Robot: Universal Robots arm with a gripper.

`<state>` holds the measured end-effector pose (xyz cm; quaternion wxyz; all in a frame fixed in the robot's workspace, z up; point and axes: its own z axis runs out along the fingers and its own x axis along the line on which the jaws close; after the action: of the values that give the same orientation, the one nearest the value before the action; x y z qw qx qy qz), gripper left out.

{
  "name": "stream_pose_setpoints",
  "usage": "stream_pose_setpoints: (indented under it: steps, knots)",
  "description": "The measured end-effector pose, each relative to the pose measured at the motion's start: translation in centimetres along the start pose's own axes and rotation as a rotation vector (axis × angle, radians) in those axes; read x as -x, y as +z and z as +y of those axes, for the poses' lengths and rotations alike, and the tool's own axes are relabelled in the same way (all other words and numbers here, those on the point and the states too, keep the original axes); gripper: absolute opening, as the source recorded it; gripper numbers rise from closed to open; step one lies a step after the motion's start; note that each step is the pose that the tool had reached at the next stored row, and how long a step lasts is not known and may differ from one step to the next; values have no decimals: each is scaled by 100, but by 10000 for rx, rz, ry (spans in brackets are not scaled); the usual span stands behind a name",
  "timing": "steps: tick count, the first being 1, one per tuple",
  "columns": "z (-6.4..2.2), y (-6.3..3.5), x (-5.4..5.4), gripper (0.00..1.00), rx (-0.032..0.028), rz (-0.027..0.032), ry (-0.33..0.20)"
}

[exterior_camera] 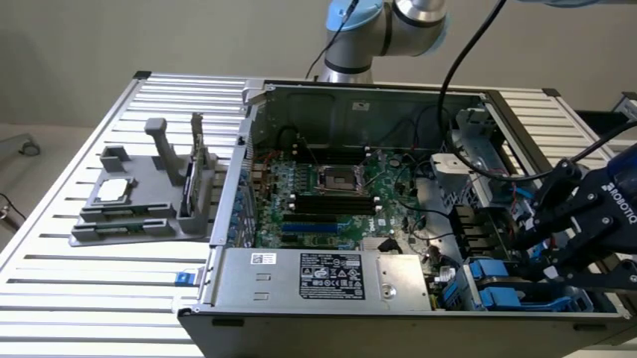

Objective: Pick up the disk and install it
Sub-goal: 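Insert the second disk wire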

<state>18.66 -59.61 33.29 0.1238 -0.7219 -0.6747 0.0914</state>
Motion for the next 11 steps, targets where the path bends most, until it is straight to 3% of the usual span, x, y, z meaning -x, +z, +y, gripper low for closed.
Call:
stream_pose_setpoints:
  steps: [1,2,7,11]
  knots:
    - [-3,-10,0,42,-42,-3,2]
    - [-7,-21,-1,48,-87,-8,6]
    - [-21,-59,1,48,-288,-18,17]
    - [-65,-73,7,48,-361,-22,19]
